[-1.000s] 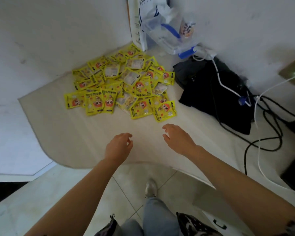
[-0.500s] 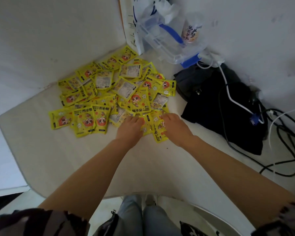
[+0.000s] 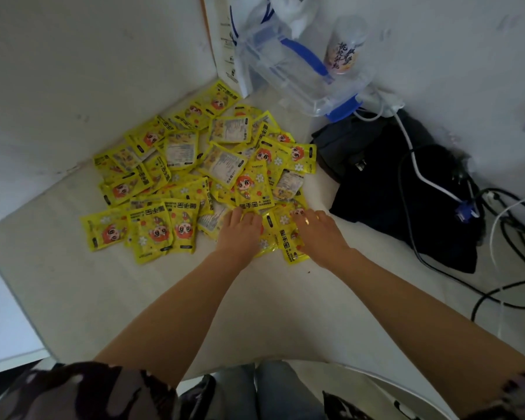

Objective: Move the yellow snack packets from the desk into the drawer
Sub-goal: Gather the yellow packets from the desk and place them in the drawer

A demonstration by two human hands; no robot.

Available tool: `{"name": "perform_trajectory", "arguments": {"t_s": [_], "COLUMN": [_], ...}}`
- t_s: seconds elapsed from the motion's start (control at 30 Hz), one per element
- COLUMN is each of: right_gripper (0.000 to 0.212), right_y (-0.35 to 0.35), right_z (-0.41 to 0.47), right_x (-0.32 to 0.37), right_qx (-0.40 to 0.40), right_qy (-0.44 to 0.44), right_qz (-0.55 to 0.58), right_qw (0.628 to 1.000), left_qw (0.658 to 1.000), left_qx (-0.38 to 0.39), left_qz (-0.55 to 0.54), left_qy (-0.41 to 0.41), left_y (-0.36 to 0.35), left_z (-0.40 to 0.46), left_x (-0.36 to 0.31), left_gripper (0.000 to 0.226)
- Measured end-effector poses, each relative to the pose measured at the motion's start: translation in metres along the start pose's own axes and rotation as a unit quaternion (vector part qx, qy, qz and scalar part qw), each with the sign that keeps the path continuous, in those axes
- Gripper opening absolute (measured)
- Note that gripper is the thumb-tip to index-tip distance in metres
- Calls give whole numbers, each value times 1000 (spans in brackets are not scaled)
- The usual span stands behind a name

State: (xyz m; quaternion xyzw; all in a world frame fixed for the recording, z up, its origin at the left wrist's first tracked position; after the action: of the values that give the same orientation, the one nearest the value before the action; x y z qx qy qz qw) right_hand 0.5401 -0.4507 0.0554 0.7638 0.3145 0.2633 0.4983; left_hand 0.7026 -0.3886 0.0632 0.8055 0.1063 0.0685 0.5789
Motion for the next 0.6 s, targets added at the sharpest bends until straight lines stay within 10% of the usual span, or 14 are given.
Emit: {"name": "perform_trajectory", "arguments": {"t_s": [0.6], "right_gripper": [42], "right_y": [19], "right_z": [-13], "right_x": [4], "right_qx": [45], "right_qy": [-47], "right_qz": [34], "right_qw": [997], "left_qw": [977], "left_qx": [-40], "left_qz": [-208], "left_qy": [-31], "left_y": [-3], "left_z": [-32], "left_x": [16], "left_gripper": [32]}}
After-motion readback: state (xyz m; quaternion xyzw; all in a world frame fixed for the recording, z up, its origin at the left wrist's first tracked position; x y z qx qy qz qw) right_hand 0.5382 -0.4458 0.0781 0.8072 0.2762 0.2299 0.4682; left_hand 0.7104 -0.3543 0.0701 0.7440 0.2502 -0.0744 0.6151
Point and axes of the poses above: each hand's wrist, its own z-axis towards the middle knuckle, its own y-axis out of the back of the hand, x = y × z, the point moved 3 cm from there along z, towards the middle knuckle, and after that the axes turned 10 degrees about y, right-handed, at the moved point
